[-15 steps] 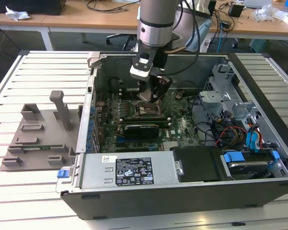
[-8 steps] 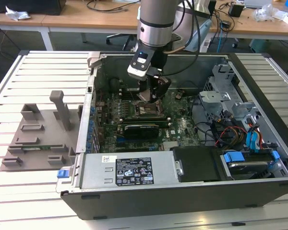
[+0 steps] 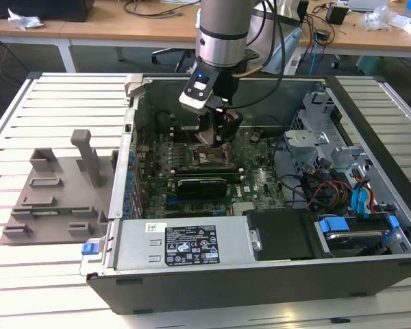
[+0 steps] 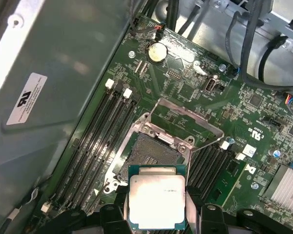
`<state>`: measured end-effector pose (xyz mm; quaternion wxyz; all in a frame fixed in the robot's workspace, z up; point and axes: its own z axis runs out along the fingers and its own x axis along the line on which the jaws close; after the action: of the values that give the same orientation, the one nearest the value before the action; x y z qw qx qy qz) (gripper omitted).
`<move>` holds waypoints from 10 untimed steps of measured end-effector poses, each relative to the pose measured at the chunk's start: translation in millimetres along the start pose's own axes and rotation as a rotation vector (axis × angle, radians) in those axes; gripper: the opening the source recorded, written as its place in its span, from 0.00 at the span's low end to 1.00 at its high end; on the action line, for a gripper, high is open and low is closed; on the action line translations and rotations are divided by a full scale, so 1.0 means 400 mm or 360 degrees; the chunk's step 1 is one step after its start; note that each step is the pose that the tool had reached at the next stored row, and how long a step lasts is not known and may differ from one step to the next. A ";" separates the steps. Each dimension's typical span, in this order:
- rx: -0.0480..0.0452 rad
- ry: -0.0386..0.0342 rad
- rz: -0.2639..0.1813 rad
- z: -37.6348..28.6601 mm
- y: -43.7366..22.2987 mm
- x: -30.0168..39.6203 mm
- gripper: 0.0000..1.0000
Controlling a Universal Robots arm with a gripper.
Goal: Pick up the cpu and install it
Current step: 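Place the cpu into insertion slot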
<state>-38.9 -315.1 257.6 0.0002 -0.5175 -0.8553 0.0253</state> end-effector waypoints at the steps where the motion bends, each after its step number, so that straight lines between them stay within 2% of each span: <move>1: 0.0000 0.0000 0.0007 0.000 0.000 0.000 0.55; 10: 0.0003 0.0004 0.0099 0.001 0.000 0.000 0.55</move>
<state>-38.9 -315.1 257.3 0.0010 -0.5440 -0.8387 0.0253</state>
